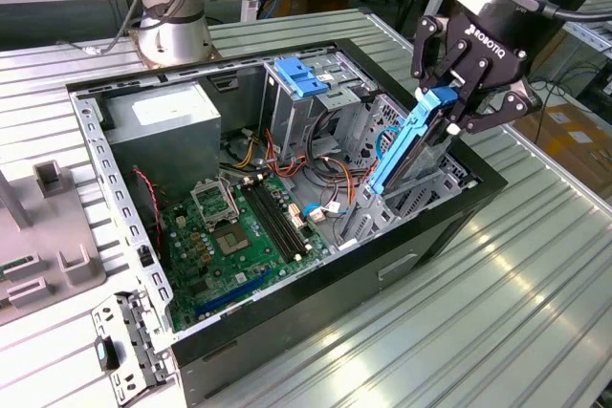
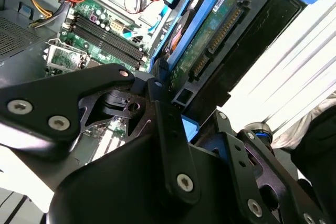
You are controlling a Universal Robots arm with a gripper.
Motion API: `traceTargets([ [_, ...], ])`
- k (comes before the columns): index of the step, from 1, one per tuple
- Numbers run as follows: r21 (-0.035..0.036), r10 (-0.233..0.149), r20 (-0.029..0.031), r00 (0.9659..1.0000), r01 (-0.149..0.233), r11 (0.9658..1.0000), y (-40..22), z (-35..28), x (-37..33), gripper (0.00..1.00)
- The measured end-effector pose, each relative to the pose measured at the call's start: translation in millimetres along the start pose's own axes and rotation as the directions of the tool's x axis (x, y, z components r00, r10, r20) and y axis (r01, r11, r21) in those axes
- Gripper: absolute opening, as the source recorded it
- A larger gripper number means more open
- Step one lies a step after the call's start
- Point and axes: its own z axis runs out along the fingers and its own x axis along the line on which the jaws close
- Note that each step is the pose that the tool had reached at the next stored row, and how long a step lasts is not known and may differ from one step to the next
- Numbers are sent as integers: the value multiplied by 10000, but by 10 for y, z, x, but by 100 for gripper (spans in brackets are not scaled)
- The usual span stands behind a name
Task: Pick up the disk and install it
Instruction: 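Insert the disk into the insertion slot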
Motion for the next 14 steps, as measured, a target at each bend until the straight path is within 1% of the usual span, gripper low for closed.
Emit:
traceTargets([
  [1, 0, 1, 0, 10000, -1, 10000, -5, 86, 5, 37],
  [14, 0, 1, 0, 10000, -1, 10000, -8, 154, 9, 37],
])
